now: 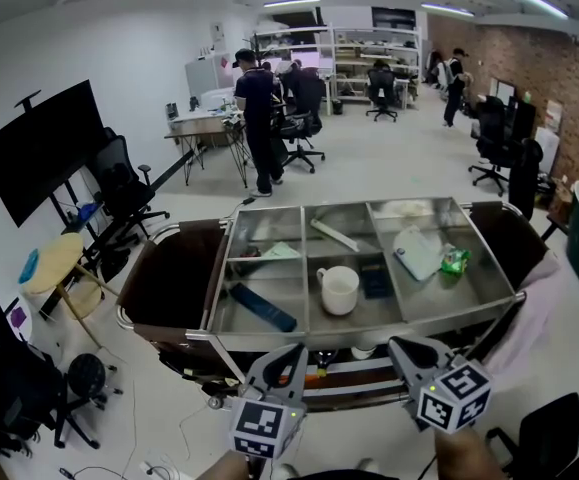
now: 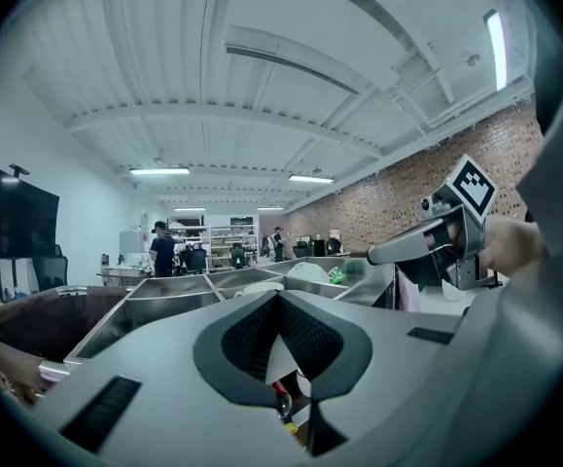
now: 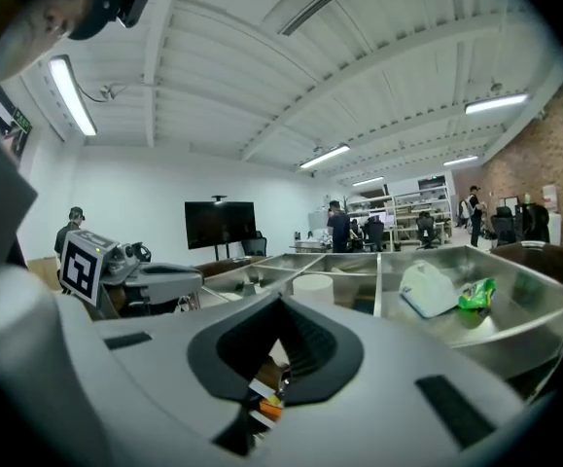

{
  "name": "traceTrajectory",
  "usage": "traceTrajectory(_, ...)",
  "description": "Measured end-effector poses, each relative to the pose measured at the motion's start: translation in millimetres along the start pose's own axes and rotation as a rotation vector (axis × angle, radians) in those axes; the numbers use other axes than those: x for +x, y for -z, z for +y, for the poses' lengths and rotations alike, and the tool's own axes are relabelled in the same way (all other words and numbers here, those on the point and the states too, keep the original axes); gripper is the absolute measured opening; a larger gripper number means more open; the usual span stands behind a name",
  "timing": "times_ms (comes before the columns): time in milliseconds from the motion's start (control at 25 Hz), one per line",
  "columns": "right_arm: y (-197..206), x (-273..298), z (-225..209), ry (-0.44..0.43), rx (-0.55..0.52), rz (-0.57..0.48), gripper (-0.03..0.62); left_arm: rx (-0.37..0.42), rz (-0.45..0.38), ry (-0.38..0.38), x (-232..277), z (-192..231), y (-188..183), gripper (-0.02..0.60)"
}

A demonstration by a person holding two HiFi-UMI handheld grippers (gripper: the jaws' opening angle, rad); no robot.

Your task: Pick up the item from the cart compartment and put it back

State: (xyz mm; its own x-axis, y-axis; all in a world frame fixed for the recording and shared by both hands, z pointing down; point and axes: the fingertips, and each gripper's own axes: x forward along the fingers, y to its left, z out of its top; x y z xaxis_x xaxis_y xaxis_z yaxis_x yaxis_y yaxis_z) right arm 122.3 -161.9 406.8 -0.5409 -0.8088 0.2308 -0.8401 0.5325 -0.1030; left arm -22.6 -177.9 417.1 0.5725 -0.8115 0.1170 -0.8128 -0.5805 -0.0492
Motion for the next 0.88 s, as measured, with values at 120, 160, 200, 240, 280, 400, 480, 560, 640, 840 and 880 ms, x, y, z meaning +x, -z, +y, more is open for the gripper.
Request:
traceTrajectory(120, 4.4, -5.3, 1.4, -0.009, 0.020, -0.003, 0.011, 0.011, 0.001, 0.008, -0.1, -4.4, 1.6, 0.000)
traceTrajectory(160, 5.6, -5.5, 2.1, -0.009, 0.019, 0.000, 0.011, 0.011, 0.003, 0.008, -0.3, -4.6, 2.1, 0.000)
traceTrajectory(200, 6.7, -5.2, 2.8, -0.008, 0.017, 0.004, 0.011, 0.011, 0.005, 0.009, -0.5, -4.5, 2.5, 0.000)
traceTrajectory(240, 7.5, -4.8, 3.4, -0.007, 0.016, 0.008, 0.011, 0.010, 0.007, 0.010, -0.7, -4.2, 2.9, 0.000)
traceTrajectory(280, 8.3, -4.3, 3.9, -0.005, 0.014, 0.011, 0.011, 0.009, 0.009, 0.010, -0.9, -4.1, 3.4, 0.000)
traceTrajectory(400, 10.6, -2.8, 5.4, -0.005, 0.015, 0.014, 0.011, 0.005, 0.014, 0.007, -2.5, -3.9, 6.4, 0.000)
traceTrajectory(480, 10.7, -2.6, 5.4, -0.003, 0.025, 0.000, 0.011, 0.002, 0.016, 0.005, -4.0, -4.1, 9.1, 0.000)
traceTrajectory(560, 11.4, -3.2, 4.2, -0.003, 0.035, -0.010, 0.011, 0.000, 0.016, 0.003, -4.9, -4.8, 11.9, 0.000)
traceTrajectory(640, 12.4, -4.2, 4.1, -0.008, 0.036, -0.010, 0.011, -0.002, 0.018, -0.002, -5.9, -5.4, 13.1, 0.000)
traceTrajectory(840, 10.6, -3.0, 7.8, -0.019, 0.032, 0.003, 0.011, -0.004, 0.015, -0.008, -7.9, -3.7, 8.2, 0.000)
traceTrajectory(880, 10.3, -2.3, 8.5, -0.021, 0.032, 0.004, 0.011, -0.002, 0.013, -0.007, -7.7, -3.1, 7.6, 0.000)
